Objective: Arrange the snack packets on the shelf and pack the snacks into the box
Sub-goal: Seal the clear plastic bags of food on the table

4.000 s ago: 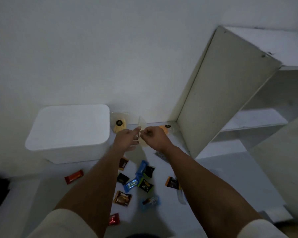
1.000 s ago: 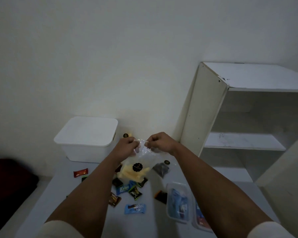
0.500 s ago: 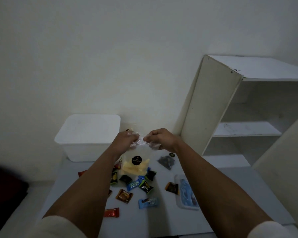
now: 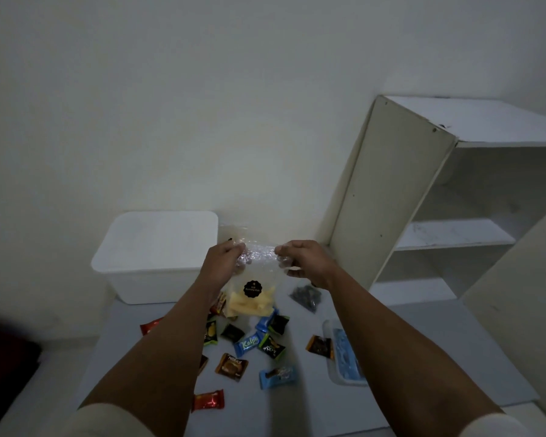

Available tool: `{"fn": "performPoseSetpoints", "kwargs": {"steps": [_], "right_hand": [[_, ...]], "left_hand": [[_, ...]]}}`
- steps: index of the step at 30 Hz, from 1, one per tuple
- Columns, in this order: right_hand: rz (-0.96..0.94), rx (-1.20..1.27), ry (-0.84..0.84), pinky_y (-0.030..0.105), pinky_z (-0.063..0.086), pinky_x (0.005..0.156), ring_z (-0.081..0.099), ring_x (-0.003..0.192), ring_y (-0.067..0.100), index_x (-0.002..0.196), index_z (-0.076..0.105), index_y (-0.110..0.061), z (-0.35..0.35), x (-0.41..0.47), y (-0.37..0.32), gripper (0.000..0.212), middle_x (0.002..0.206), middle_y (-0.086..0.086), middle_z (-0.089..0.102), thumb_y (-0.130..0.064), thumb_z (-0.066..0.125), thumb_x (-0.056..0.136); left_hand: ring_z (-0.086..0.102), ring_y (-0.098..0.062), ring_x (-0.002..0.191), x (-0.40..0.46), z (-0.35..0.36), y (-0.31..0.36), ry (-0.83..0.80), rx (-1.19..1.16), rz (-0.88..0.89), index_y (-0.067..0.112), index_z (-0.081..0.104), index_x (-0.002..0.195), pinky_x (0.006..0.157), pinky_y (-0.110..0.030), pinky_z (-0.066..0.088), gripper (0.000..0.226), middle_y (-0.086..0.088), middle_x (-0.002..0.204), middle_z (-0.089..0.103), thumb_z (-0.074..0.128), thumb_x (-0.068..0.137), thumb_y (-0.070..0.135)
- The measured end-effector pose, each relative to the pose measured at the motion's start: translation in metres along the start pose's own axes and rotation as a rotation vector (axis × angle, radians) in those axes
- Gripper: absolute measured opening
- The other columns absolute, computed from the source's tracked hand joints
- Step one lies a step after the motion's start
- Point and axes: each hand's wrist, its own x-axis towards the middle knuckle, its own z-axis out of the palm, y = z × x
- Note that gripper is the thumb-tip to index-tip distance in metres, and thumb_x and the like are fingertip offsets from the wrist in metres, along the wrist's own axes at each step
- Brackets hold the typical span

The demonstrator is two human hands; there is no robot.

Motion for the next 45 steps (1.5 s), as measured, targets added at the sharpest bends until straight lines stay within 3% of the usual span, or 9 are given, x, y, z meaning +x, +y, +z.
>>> {"fn": "performPoseSetpoints", "kwargs": {"steps": [4,9,13,19,22,25,29,35,45], "right_hand": [[-0.023,0.038,-0.004,0.035,0.053,0.083,0.066,0.078,0.013,0.083,0.067,-0.015,0.001,0.004,0.0,0.013,0.08,-0.002,0.07,-0.023,0.073,0.091],[-0.032,0.069,0.055,0.036,0.054,0.085,0.07,0.084,0.014,0.098,0.075,-0.011,0.002,0.004,-0.001,0.015,0.089,0.0,0.074,-0.024,0.072,0.092],[-0.063,0.08,0.09,0.035,0.053,0.084,0.069,0.082,0.013,0.082,0.069,-0.016,0.003,0.001,0.002,0.014,0.083,0.0,0.07,-0.023,0.069,0.095],[-0.061,0.068,0.111,0.036,0.053,0.084,0.071,0.084,0.015,0.09,0.073,-0.014,0.005,-0.007,0.003,0.009,0.087,0.001,0.074,-0.022,0.071,0.092],[-0.067,-0.033,0.064,0.035,0.053,0.083,0.071,0.085,0.016,0.098,0.075,-0.008,0.011,-0.012,0.001,0.018,0.091,0.003,0.076,-0.024,0.073,0.09],[-0.095,-0.059,0.068,0.034,0.052,0.078,0.069,0.077,0.015,0.086,0.075,-0.013,0.018,-0.016,-0.001,0.008,0.083,0.005,0.074,-0.021,0.075,0.088],[-0.102,-0.031,0.068,0.028,0.05,0.068,0.063,0.068,0.014,0.072,0.071,-0.018,0.022,-0.02,0.0,0.017,0.075,0.004,0.07,-0.013,0.074,0.088],[-0.103,0.002,0.075,0.036,0.053,0.081,0.069,0.083,0.016,0.089,0.074,-0.014,0.025,-0.03,-0.004,0.012,0.088,0.002,0.073,-0.026,0.074,0.089],[-0.093,0.096,0.067,0.032,0.053,0.079,0.068,0.082,0.016,0.09,0.073,-0.014,0.026,-0.041,-0.005,0.007,0.091,0.004,0.073,-0.02,0.071,0.092]], "left_hand": [[0.055,-0.014,0.059,0.002,-0.001,0.004,0.008,-0.058,-0.003,0.006,0.067,0.088,0.071,-0.031,0.047,0.019,-0.01,0.077,0.073,0.059,0.098,0.02],[0.06,-0.016,0.063,0.002,-0.003,0.003,0.009,-0.054,0.009,0.008,0.067,0.09,0.076,-0.034,0.051,0.019,-0.011,0.084,0.073,0.058,0.099,0.021],[0.058,-0.012,0.058,0.002,-0.004,0.003,-0.007,-0.069,0.006,0.01,0.067,0.088,0.076,-0.035,0.05,0.017,-0.01,0.083,0.073,0.059,0.099,0.021],[0.06,-0.013,0.064,-0.007,-0.003,0.003,-0.037,-0.048,0.013,0.005,0.068,0.098,0.08,-0.037,0.052,0.021,-0.007,0.083,0.075,0.058,0.1,0.023],[0.062,-0.013,0.067,-0.014,-0.002,0.001,-0.075,-0.009,0.006,0.0,0.068,0.103,0.079,-0.035,0.053,0.027,-0.003,0.082,0.075,0.057,0.101,0.024],[0.062,-0.013,0.066,-0.02,-0.001,-0.001,-0.087,-0.023,0.001,0.002,0.068,0.101,0.077,-0.036,0.05,0.025,-0.001,0.077,0.076,0.056,0.101,0.023],[0.064,-0.013,0.068,-0.026,-0.003,-0.001,-0.092,-0.015,0.002,0.005,0.069,0.098,0.078,-0.036,0.052,0.023,-0.002,0.079,0.077,0.057,0.101,0.024],[0.063,-0.013,0.068,-0.031,-0.006,0.004,-0.083,-0.039,0.023,0.0,0.069,0.104,0.078,-0.036,0.051,0.028,-0.006,0.085,0.076,0.057,0.1,0.025],[0.061,-0.011,0.061,-0.041,-0.009,0.007,-0.084,-0.099,0.018,0.004,0.07,0.096,0.071,-0.034,0.046,0.022,-0.009,0.084,0.074,0.058,0.101,0.022]]}}
